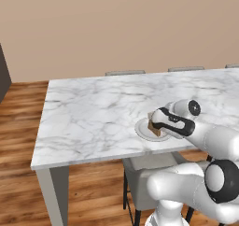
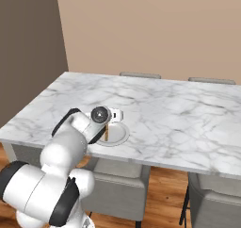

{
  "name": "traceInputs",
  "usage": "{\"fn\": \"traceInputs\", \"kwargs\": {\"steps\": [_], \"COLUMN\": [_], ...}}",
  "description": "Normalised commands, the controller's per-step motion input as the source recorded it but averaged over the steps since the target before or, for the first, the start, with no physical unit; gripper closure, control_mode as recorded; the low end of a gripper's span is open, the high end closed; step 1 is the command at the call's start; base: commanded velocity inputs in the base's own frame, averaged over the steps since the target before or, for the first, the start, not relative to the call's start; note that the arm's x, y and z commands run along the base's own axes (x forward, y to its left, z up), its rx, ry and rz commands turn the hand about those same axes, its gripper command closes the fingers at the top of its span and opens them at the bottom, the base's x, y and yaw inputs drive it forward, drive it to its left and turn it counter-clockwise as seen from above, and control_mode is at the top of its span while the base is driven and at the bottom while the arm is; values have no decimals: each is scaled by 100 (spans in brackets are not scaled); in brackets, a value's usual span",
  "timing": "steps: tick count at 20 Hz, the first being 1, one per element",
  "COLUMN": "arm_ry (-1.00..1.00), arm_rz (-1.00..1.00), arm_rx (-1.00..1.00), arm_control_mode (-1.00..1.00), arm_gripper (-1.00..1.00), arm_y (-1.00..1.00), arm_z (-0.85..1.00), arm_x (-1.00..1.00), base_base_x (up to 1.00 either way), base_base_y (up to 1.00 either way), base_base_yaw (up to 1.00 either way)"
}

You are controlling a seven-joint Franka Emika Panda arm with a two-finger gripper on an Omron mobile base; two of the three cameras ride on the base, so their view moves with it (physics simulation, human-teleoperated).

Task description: Start the toaster. Once the lever pops up, take the bread to the plate on the dining counter.

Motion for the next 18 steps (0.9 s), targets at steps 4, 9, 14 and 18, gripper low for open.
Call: {"fn": "traceInputs", "kwargs": {"steps": [4,9,14,18], "arm_ry": [9,2,5,2], "arm_rz": [-5,-17,-15,-1], "arm_rx": [-2,-5,-1,0], "arm_control_mode": [-100,-100,-100,-100], "arm_gripper": [-100,-100,-100,-100], "arm_y": [1,15,5,0], "arm_z": [81,61,58,42], "arm_x": [-26,-73,-78,-95], "base_base_x": [0,0,0,0], "base_base_y": [0,0,0,0], "base_base_yaw": [0,0,0,0]}}
